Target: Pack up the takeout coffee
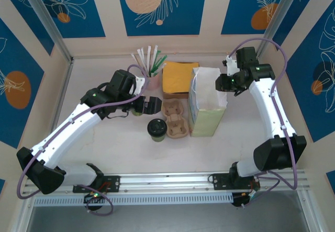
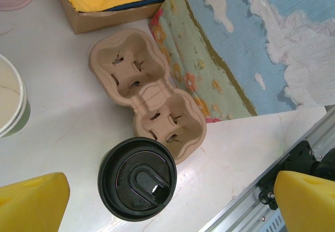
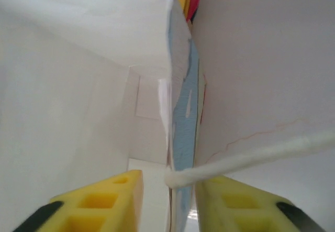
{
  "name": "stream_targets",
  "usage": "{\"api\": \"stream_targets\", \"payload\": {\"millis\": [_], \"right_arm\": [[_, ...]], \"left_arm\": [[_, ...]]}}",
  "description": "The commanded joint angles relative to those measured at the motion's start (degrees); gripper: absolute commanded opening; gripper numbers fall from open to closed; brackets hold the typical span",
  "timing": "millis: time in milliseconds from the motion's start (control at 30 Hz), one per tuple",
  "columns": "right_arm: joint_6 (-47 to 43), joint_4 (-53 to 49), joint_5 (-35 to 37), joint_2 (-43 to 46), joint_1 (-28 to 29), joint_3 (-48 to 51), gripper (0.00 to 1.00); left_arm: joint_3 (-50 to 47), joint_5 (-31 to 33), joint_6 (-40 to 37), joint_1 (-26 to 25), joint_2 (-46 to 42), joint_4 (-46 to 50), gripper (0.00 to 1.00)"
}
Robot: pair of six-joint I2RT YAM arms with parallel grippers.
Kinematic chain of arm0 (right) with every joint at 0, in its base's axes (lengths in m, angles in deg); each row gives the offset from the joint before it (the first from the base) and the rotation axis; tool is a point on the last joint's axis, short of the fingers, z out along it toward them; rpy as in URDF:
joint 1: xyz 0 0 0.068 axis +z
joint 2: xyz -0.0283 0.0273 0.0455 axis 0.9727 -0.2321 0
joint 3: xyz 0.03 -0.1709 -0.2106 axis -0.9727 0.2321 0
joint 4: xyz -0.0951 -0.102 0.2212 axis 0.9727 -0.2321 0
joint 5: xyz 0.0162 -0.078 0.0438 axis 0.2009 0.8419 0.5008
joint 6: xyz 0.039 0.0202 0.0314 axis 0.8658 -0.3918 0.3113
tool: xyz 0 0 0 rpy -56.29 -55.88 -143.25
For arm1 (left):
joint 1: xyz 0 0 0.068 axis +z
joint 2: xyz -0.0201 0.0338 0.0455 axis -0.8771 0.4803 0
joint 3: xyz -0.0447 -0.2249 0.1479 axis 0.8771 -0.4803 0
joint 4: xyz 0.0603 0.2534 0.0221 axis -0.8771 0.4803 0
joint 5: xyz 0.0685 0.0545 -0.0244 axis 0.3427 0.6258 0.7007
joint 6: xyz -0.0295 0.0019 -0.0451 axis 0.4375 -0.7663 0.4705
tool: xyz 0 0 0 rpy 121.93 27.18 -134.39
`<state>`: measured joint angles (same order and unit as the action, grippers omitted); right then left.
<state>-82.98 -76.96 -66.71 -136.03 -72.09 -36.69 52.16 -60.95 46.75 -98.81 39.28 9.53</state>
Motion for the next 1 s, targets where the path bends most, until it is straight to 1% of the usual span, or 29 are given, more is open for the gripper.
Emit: {"api": "stream_targets", "payload": {"millis": [0,33,100,200,333,400,467,600,700,800,967], "right_arm": [[1.5,-2.9,2.4,0.2,0.1,-2.6,0.42],[2.2,-3.4,3.0,0.6,0.2,-3.0,0.42],[4.2,-4.3,5.5,2.0,0.4,-3.4,0.48],[7.4,-5.5,9.3,5.0,1.3,-3.9,0.54],[11.4,-7.8,14.9,8.4,5.2,-6.0,0.55],[14.4,-10.1,18.4,9.0,8.6,-8.1,0.56],[17.5,-12.2,20.8,9.0,12.0,-10.3,0.55],[22.7,-14.9,26.9,7.4,21.8,-15.7,0.54],[25.9,-15.9,30.1,4.7,29.2,-20.0,0.54],[27.8,-17.3,32.6,-0.1,36.0,-25.3,0.54],[30.1,-21.1,32.4,-11.0,42.8,-35.7,0.52]], "left_arm": [[0.4,-0.5,-1.2,0.5,0.5,1.4,1.0],[0.3,-0.4,-1.3,0.5,0.3,1.4,1.0],[0.2,0.3,-1.2,0.4,0.0,1.4,1.0],[0.2,1.8,-1.1,0.4,-0.3,1.4,1.0],[0.1,3.6,-0.7,0.6,-0.6,1.0,1.0],[0.2,5.2,-0.3,0.6,-0.7,1.0,1.0],[0.4,8.9,0.8,0.6,-0.9,1.7,1.0],[0.2,15.1,2.6,1.2,-2.1,3.2,1.0],[-0.4,19.1,3.8,1.7,-3.4,4.5,1.0],[-1.4,20.1,4.7,2.4,-4.7,5.0,1.0],[-3.2,19.0,5.4,3.0,-6.5,5.3,1.0]]}}
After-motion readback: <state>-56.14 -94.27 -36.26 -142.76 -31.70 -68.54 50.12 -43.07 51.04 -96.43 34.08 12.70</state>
